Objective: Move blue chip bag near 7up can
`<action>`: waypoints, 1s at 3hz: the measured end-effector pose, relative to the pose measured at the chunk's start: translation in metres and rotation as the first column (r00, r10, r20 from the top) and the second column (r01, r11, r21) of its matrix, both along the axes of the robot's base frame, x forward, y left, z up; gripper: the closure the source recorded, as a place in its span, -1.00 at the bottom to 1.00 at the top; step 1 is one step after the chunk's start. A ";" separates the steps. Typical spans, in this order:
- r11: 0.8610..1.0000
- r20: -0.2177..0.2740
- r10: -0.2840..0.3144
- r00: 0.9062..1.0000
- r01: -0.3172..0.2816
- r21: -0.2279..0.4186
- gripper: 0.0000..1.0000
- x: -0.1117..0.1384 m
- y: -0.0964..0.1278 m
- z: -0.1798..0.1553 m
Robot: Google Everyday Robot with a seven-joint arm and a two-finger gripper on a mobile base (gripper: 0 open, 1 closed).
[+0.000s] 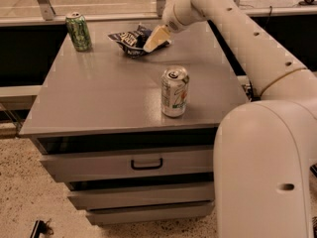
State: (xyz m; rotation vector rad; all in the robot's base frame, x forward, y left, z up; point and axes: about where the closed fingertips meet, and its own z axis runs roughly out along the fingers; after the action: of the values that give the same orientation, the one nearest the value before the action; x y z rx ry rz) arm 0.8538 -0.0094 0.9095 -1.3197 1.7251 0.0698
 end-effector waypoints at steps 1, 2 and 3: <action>0.996 -0.019 0.052 0.998 -0.051 0.069 -1.00 0.000 0.029 -0.016; 0.991 -0.030 0.098 0.995 -0.095 0.098 -0.65 -0.006 0.044 -0.023; 0.990 -0.042 0.131 0.990 -0.128 0.066 -0.19 -0.015 0.046 -0.030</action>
Offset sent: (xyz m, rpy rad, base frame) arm -0.0158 0.0530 -0.0246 0.1296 0.0423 0.1432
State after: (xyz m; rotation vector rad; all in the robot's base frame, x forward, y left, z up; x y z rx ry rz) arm 0.8390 0.0369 0.8793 -1.3917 1.6608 0.2298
